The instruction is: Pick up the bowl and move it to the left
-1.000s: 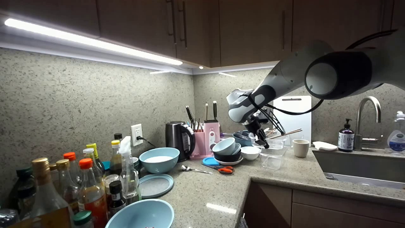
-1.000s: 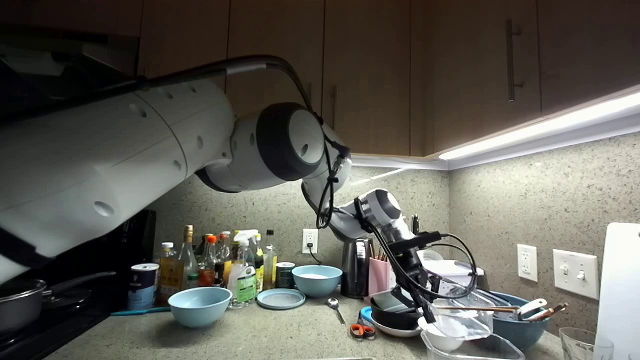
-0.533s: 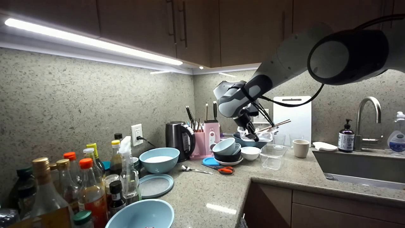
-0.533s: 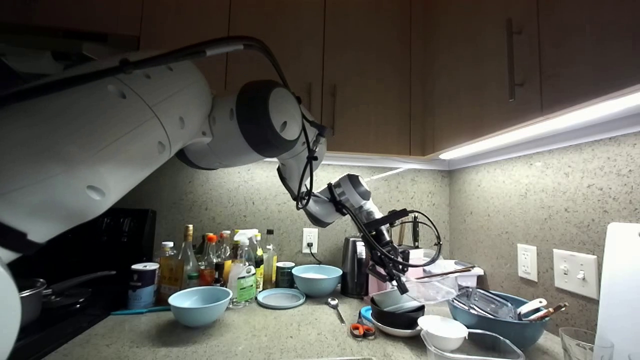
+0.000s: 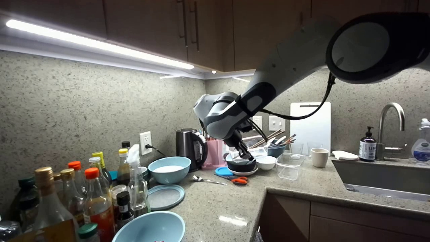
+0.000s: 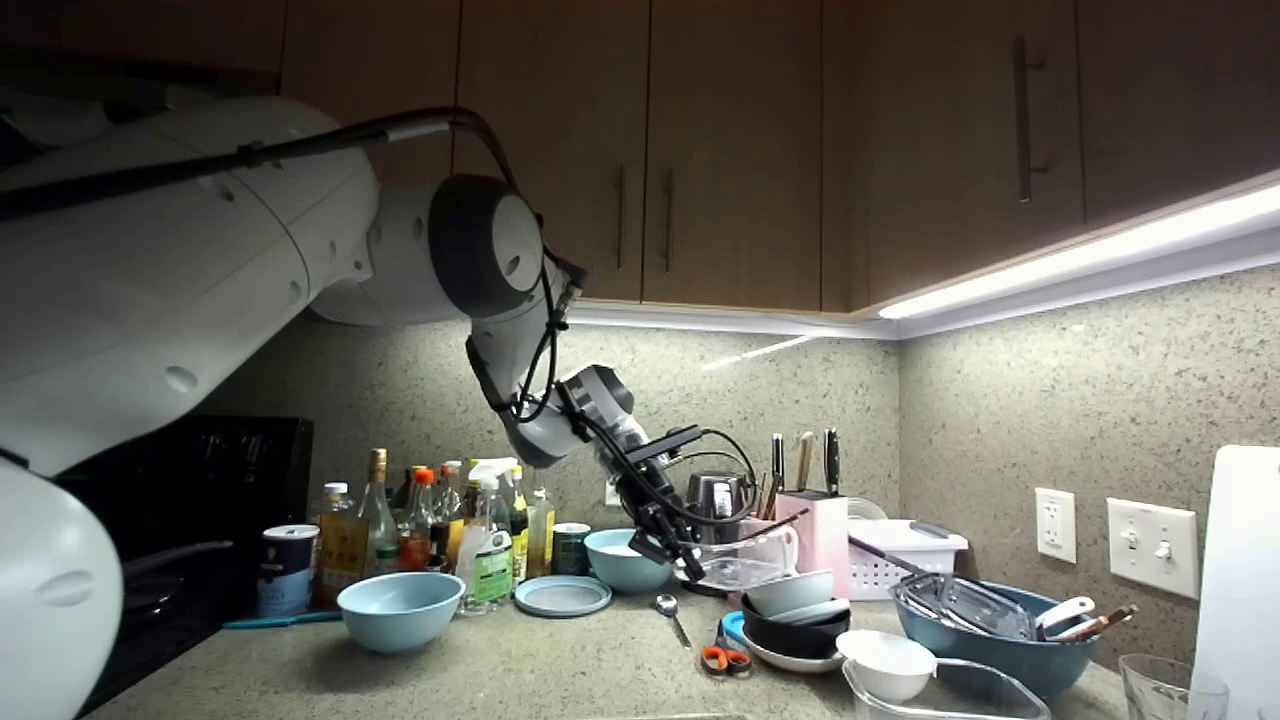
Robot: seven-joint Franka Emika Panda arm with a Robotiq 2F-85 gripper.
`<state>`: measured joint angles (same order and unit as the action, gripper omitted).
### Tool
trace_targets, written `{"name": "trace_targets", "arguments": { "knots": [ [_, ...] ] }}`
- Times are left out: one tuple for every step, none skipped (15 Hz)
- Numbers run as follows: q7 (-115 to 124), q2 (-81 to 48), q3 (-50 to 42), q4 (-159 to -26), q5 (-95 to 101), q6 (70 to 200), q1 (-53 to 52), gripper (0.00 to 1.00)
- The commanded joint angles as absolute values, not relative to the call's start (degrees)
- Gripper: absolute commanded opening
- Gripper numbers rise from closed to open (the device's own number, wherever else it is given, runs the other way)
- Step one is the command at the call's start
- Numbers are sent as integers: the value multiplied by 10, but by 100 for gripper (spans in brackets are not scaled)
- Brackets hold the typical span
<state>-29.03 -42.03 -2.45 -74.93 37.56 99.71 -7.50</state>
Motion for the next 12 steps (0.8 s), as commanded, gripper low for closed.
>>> {"name": "trace_targets", "arguments": {
  "knots": [
    [-288,-423,-6,-747,381,978,-77,6],
    [-288,-425,-2,-747,381,969,-84,6],
    [-288,-425,0,-747,382,965,-88,6],
    [-288,-425,0,-746,382,964,-88,6],
    [-288,-425,0,-747,381,964,-87,6],
    [-288,-425,-1,-747,381,964,-85,6],
    [-288,-425,-1,-747,381,964,-83,5],
    [-305,-432,5,-742,382,971,-84,5],
    [-312,-440,11,-734,382,969,-89,5],
    [-321,-448,18,-723,380,960,-96,5],
    [-325,-458,22,-710,382,944,-105,5],
    [-331,-467,28,-698,380,930,-113,4]
  ]
}}
